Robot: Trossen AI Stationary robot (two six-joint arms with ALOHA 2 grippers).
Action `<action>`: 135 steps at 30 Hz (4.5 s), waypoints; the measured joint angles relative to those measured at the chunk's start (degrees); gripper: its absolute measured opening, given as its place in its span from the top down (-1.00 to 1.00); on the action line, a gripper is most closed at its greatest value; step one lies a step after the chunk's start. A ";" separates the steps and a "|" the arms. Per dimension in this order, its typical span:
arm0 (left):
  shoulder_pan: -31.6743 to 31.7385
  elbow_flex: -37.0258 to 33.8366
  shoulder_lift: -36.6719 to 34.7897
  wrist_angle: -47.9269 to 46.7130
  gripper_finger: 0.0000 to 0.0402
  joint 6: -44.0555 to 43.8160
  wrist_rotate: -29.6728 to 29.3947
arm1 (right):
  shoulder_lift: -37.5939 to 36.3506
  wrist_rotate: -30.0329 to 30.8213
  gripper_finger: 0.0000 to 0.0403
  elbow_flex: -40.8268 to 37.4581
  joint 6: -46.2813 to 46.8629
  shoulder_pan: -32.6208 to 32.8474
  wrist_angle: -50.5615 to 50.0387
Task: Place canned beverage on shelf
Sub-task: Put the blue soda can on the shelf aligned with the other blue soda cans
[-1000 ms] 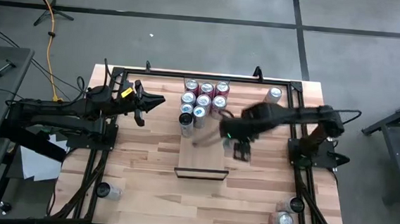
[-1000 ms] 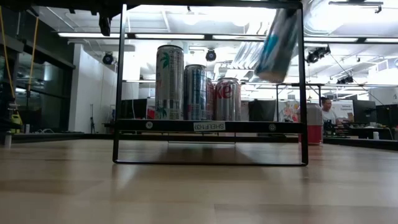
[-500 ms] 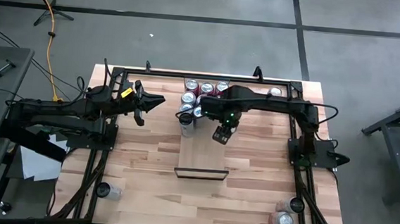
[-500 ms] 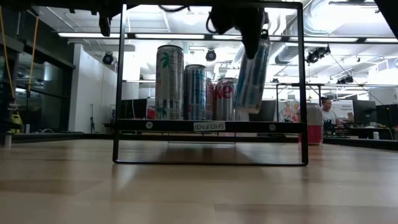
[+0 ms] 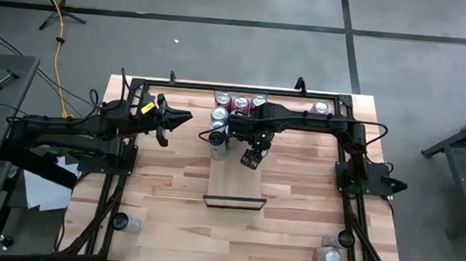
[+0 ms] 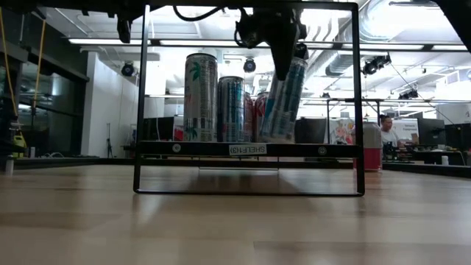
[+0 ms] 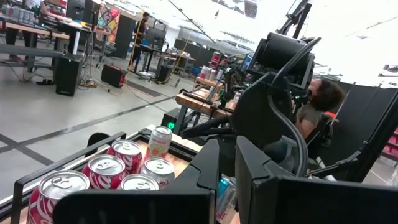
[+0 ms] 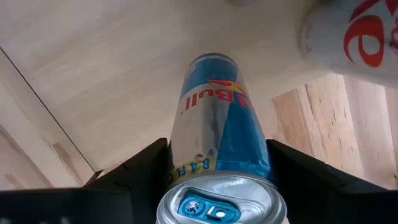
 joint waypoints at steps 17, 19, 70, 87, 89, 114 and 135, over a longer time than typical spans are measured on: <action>-0.01 0.01 -0.01 -0.02 1.00 0.01 0.01 | 0.00 -0.97 -0.27 0.02 -0.37 0.00 3.53; 0.00 0.02 0.00 -0.02 1.00 0.00 0.00 | 0.00 -0.97 -0.27 0.02 -0.40 0.00 3.51; 0.00 0.02 0.00 -0.42 1.00 0.03 -0.22 | -18.91 8.40 -0.28 -5.41 -16.79 0.30 13.86; -0.02 0.02 0.00 -0.40 1.00 0.01 -1.47 | -52.45 8.21 -0.28 -43.23 19.58 4.35 40.37; -0.02 0.02 0.00 -0.39 1.00 0.01 -1.48 | -53.69 8.20 -0.28 -44.61 18.98 4.61 41.85; -0.01 0.02 0.02 -0.49 1.00 0.01 -1.50 | -42.77 6.72 0.98 -58.42 18.13 10.49 49.77; 0.00 0.02 0.00 -0.46 1.00 0.03 -3.00 | -35.32 11.36 1.00 -67.17 23.99 7.80 74.83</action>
